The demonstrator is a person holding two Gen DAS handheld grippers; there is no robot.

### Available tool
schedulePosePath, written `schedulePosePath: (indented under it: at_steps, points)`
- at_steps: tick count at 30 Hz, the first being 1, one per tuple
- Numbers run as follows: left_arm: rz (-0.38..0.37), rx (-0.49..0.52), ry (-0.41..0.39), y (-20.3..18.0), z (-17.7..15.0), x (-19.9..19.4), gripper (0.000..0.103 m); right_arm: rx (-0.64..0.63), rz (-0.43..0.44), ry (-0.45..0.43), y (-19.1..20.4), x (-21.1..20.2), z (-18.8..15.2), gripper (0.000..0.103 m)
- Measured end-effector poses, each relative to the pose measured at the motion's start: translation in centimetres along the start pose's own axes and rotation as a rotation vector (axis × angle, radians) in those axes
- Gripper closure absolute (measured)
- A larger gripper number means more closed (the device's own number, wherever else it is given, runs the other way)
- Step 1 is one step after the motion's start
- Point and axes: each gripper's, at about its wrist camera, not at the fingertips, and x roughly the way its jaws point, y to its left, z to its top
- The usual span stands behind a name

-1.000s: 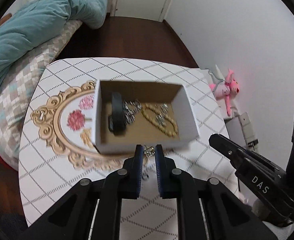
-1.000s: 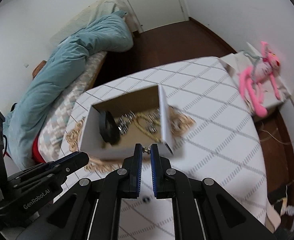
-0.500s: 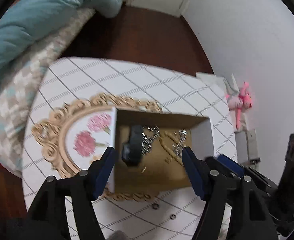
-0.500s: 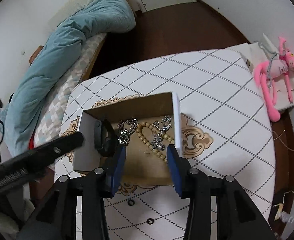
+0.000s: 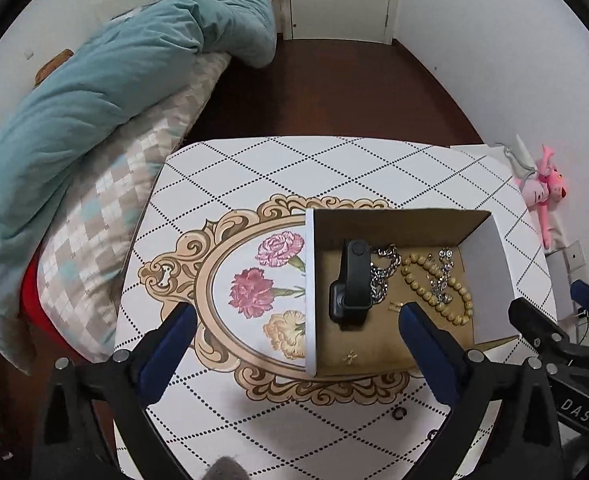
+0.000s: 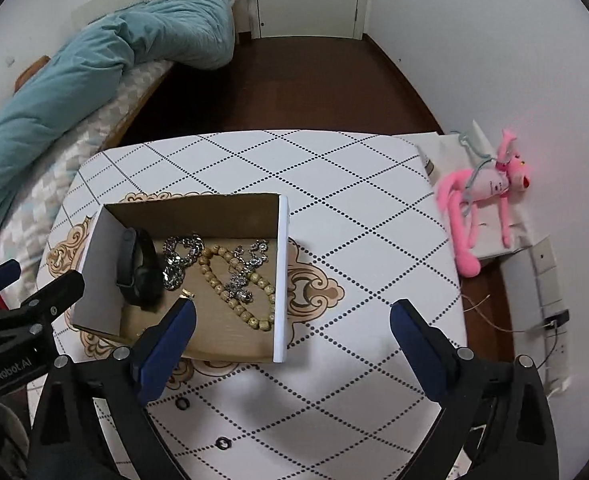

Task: Organize jewelry
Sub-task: 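Carry both charms into the box and open both tools, then pinch a black ring with the right tool while the left tool pinches another black ring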

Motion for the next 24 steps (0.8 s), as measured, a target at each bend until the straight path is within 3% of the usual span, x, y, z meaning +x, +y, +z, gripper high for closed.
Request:
schedulePosePath:
  at_steps: [10, 16, 24]
  points:
    - [0.001, -0.004, -0.066, 0.0, -0.3, -3.1, 0.0, -0.003, -0.01, -0.085, 0.4, -3.8, -0.2, 0.0]
    - [0.022, -0.001, -0.077, 0.6, -2.4, -4.4, 0.0, 0.01, 0.012, -0.104, 0.1, -5.7, -2.4, 0.0]
    - [0.076, 0.038, 0.062, 0.5, -8.7, -1.0, 0.0, 0.021, 0.06, 0.037, 0.7, -1.6, -9.1, 0.0]
